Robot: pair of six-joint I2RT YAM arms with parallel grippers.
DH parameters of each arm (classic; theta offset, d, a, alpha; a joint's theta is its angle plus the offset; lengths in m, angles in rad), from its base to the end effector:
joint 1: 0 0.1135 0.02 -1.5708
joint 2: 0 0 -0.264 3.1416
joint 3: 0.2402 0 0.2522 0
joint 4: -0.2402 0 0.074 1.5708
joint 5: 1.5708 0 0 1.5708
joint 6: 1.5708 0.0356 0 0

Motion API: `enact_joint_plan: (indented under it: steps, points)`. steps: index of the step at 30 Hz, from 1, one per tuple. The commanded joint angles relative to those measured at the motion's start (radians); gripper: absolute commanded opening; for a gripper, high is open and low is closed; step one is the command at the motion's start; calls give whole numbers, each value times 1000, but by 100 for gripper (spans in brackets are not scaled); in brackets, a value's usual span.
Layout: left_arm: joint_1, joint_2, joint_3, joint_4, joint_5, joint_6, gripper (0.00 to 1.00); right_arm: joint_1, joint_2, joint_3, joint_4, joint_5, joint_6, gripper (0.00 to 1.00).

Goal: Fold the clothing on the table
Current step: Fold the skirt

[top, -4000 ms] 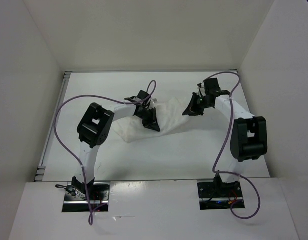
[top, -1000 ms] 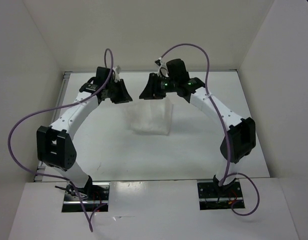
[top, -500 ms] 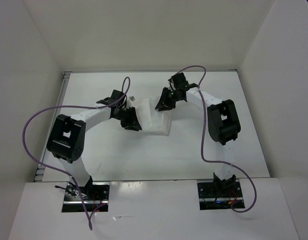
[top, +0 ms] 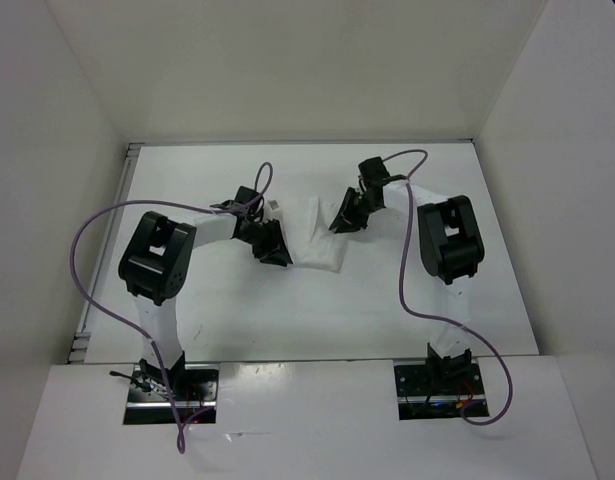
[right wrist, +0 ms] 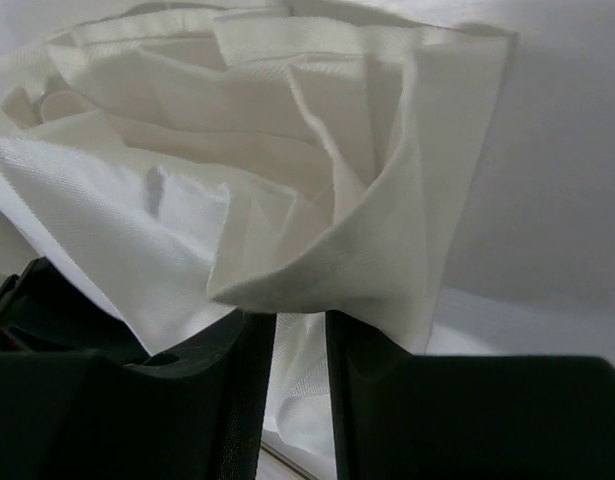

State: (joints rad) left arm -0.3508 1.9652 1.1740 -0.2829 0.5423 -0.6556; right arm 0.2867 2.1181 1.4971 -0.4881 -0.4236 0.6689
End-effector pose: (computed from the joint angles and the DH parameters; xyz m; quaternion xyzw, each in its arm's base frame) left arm 0.3563 -0.1499 0.1333 -0.0767 0.9331 -0.3416 0.0823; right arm 0.4169 0.1382 0.1499 0.1336 0.9435 0.2846 0.1045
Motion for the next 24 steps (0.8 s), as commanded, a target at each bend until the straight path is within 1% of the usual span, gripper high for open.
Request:
enact_joint_plan:
  steps: [1,3,4,5,6,7,8,9,10,11,12,13,14,15,16,17,18,19,20,23,24]
  points:
    - [-5,60,10,33,-133,11,36,-18,-147,-41,13,-32,-8,31]
    - [-5,11,24,11,-133,11,39,-18,-228,-73,52,-46,-22,35]
    - [-5,-73,38,-7,-133,11,45,-18,-324,-87,63,-46,-38,39]
    - [-5,-125,53,-19,-133,11,48,-18,-374,-116,72,-46,-52,41]
    - [-5,-234,64,-42,-133,11,50,-18,-468,-130,72,-46,-52,43]
    - [-5,-288,82,-53,-142,20,52,-18,-515,-146,72,-46,-63,45]
    - [-5,-340,82,-67,-153,20,58,-29,-559,-188,72,-56,-63,47]
    - [-5,-436,94,-96,-172,33,61,-29,-604,-211,82,-57,-63,48]
    - [4,-481,95,-110,-173,43,62,-43,-688,-237,82,-57,-63,50]
    - [13,-567,75,-119,-173,44,63,-63,-728,-289,82,-67,-63,52]
    - [22,-612,53,-119,-182,44,65,-73,-765,-313,72,-67,-63,52]
    - [35,-656,26,-128,-198,44,67,-86,-837,-339,62,-67,-63,54]
    - [35,-746,-6,-128,-217,34,68,-112,-869,-386,50,-67,-74,55]
    - [35,-793,-80,-128,-249,18,69,-124,-939,-409,27,-67,-74,55]
    - [35,-836,-121,-128,-264,1,70,-135,-940,-434,17,-67,-74,57]
    - [35,-920,-166,-128,-274,-39,71,-147,-1016,-486,17,-55,-74,60]
    - [35,-957,-210,-128,-274,-61,71,-170,-1056,-515,17,-55,-74,65]
    - [35,-992,-291,-118,-284,-85,71,-179,-1133,-569,17,-66,-74,67]
    - [35,-1052,-327,-118,-285,-126,71,-188,-1168,-593,17,-66,-65,73]
    - [35,-1143,-399,-118,-304,-170,71,-211,-1271,-664,8,-66,-55,83]
    - [35,-1161,-427,-118,-304,-182,71,-212,-1291,-676,8,-76,-55,97]
